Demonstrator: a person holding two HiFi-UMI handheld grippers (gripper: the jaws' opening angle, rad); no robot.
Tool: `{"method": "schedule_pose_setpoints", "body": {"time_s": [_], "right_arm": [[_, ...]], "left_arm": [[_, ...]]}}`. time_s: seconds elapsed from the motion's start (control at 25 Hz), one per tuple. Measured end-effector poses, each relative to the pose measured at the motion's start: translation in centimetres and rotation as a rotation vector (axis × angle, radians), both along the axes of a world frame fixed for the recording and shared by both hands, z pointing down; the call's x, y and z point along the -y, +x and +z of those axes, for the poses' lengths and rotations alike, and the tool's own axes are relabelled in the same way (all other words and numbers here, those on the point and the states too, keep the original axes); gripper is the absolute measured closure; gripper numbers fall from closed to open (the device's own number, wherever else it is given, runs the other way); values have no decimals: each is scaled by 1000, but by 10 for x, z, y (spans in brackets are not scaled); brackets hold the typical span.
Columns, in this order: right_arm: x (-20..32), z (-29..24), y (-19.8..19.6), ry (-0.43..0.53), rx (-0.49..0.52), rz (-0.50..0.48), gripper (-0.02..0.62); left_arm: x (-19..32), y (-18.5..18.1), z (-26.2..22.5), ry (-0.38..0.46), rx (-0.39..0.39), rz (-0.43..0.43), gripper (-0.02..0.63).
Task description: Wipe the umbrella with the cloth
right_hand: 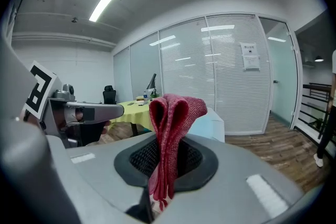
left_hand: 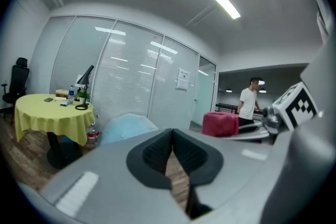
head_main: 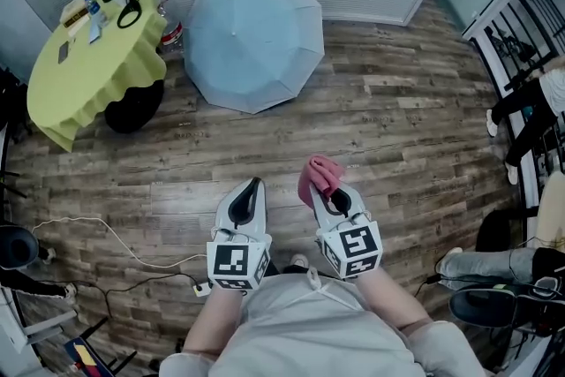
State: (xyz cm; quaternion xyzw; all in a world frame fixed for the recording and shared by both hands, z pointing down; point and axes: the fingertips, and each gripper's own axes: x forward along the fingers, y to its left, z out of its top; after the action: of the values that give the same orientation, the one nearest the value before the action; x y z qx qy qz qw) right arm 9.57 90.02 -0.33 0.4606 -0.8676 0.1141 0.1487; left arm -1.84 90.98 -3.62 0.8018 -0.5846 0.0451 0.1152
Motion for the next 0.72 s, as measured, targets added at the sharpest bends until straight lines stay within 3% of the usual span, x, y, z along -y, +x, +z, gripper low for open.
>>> {"method": "schedule_pose_setpoints", "body": {"time_s": [0.44, 0.72], "right_arm": [[159, -26, -139, 34, -3, 119, 543], [235, -25, -205, 17, 19, 165, 541]], "left_arm": [[172, -144, -26, -7, -85, 92, 598], [245, -229, -20, -28, -74, 65, 598]]}}
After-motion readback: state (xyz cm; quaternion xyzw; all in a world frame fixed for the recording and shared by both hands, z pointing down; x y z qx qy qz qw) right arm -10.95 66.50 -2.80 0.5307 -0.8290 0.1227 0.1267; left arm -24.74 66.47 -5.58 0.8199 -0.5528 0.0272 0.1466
